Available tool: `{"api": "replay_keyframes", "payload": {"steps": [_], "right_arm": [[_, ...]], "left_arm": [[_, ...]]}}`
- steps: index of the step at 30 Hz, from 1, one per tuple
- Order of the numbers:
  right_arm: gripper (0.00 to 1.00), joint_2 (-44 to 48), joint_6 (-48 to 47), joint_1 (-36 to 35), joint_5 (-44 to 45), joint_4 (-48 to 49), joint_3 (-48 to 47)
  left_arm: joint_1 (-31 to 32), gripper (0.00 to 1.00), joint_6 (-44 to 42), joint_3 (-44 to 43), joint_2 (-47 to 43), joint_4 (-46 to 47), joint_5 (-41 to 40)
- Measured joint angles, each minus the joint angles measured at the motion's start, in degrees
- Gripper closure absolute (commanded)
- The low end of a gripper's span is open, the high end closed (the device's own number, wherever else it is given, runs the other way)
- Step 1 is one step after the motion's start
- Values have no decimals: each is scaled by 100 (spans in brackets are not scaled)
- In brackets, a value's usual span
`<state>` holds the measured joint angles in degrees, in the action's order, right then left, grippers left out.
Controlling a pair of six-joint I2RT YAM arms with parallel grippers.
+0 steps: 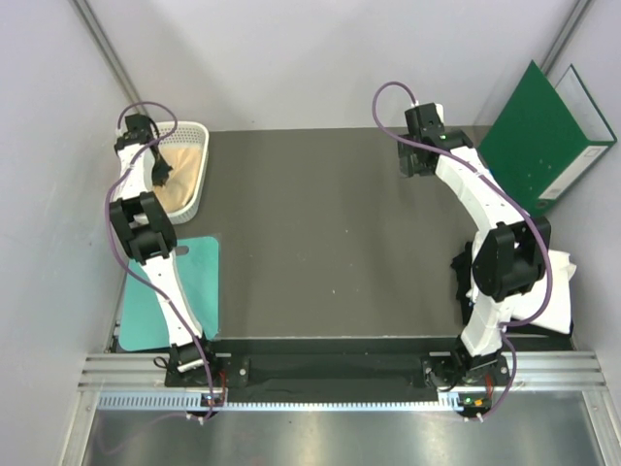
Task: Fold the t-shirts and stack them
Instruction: Grab crumpled tshirt from bin with the left arm
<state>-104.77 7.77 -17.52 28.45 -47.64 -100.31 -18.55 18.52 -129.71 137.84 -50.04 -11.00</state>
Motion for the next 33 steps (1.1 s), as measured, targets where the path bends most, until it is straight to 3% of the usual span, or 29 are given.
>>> {"api": "replay_keyframes", "payload": {"steps": [16, 23, 27, 33], "right_arm": [[0, 2, 184, 0, -278, 90, 219], [0, 2, 304, 0, -411, 136, 470], [0, 2, 393, 0, -540, 160, 531], [0, 11, 407, 0, -566, 234, 555]], "left_arm": [[-15, 100, -98, 597, -1283, 195, 92], [55, 100, -63, 872, -1718, 516, 1180], [516, 100, 39, 1200, -2297, 953, 1641], [2009, 100, 114, 780, -2876, 1394, 1950]]}}
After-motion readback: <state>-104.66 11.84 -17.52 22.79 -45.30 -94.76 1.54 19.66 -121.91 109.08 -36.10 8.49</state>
